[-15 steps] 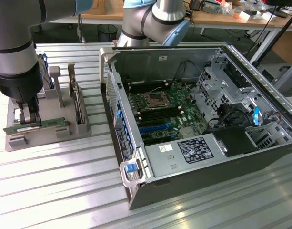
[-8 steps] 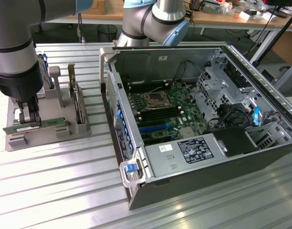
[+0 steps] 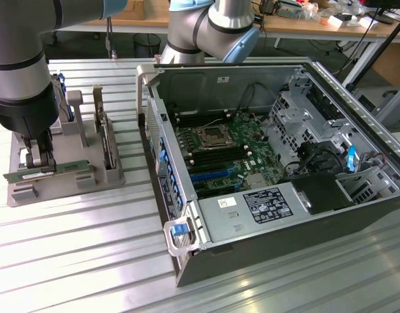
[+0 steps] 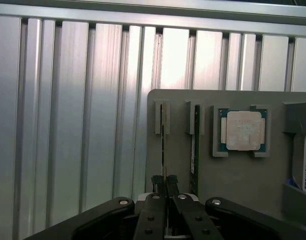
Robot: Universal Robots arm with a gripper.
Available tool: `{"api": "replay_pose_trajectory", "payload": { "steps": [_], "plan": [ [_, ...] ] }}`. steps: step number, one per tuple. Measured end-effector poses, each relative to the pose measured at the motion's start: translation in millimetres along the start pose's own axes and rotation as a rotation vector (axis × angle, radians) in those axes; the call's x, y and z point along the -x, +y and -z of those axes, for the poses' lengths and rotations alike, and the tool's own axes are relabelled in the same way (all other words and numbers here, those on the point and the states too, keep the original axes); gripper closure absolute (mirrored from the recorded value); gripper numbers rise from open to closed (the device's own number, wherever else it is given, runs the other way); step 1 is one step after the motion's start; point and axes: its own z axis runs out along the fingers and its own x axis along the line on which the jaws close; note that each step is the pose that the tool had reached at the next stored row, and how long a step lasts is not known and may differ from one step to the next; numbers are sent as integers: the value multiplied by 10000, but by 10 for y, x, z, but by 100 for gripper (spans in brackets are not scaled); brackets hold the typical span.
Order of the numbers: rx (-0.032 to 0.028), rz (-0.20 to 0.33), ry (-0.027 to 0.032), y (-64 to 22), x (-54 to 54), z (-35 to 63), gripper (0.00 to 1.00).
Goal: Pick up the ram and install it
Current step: 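Pick up the ram and move it above insertion slot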
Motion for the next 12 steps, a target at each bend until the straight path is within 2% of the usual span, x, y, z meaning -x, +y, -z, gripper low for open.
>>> {"api": "replay_pose_trajectory", "payload": {
  "steps": [12],
  "plan": [
    [0, 0, 0, 1, 0, 20, 88]
  ]
}}
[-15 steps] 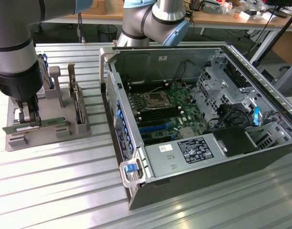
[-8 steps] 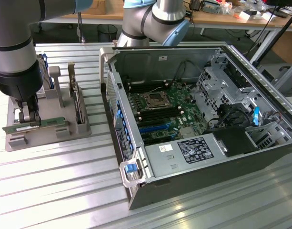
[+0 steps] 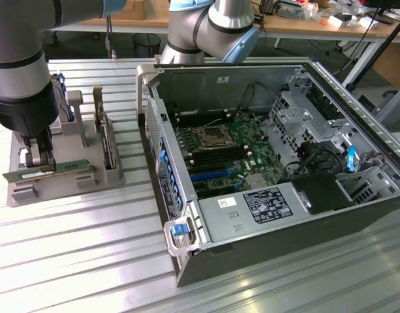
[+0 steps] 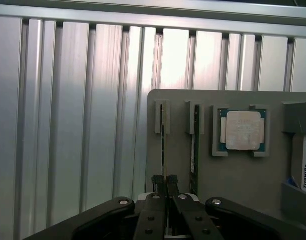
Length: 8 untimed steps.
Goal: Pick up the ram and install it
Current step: 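Pick up the ram and move it above insertion slot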
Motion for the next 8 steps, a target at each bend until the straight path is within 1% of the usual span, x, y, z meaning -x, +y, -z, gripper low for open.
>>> {"api": "replay_pose_trajectory", "payload": {
  "steps": [8],
  "plan": [
    [0, 0, 0, -1, 0, 10, 88]
  ]
}}
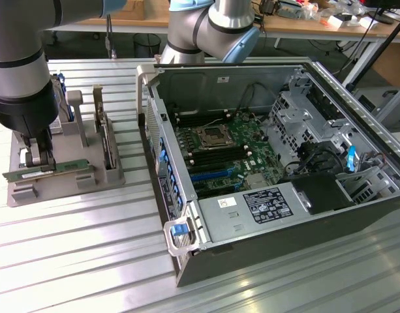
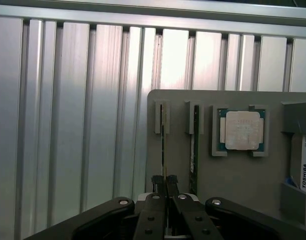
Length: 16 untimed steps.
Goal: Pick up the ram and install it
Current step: 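Pick up the ram and move it above insertion slot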
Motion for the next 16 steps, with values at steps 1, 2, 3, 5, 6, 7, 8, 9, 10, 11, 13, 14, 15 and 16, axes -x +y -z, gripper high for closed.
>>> {"api": "replay_pose_trajectory", "payload": {
  "steps": [1, 2, 3, 5, 6, 7, 8, 9, 10, 11, 13, 14, 15, 16],
  "plan": [
    [-1, 0, 0, 0, 0, 1, 88],
    [0, 0, 0, 0, 0, 3, 88],
    [0, 0, 0, 0, 0, 6, 88],
    [-1, 0, 0, 0, 0, 16, 88],
    [0, 0, 0, 0, 0, 21, 88],
    [-1, 0, 0, 0, 0, 24, 88],
    [0, 0, 0, 0, 0, 27, 88],
    [0, 0, 0, 0, 0, 33, 88],
    [0, 0, 0, 0, 0, 38, 88],
    [-1, 0, 0, 0, 0, 41, 88],
    [-1, 0, 0, 0, 0, 46, 88],
    [0, 0, 0, 0, 0, 48, 88],
    [0, 0, 0, 0, 0, 52, 88],
    [0, 0, 0, 1, 0, 57, 88]
  ]
}}
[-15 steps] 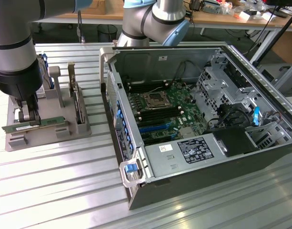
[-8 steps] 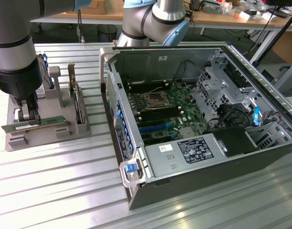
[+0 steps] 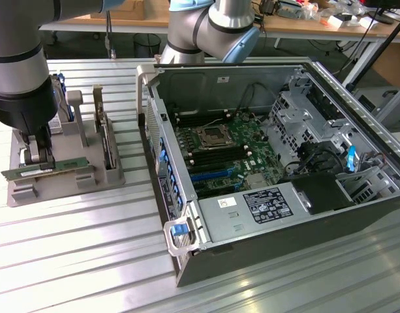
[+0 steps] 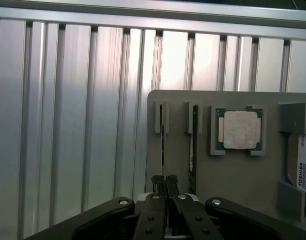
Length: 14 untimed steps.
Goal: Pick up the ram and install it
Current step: 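Pick up the ram and move it above insertion slot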
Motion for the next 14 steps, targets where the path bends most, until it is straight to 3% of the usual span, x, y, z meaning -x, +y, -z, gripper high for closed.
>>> {"api": "replay_pose_trajectory", "payload": {
  "steps": [14],
  "plan": [
    [-1, 0, -1, 2, 0, 65, 88]
  ]
}}
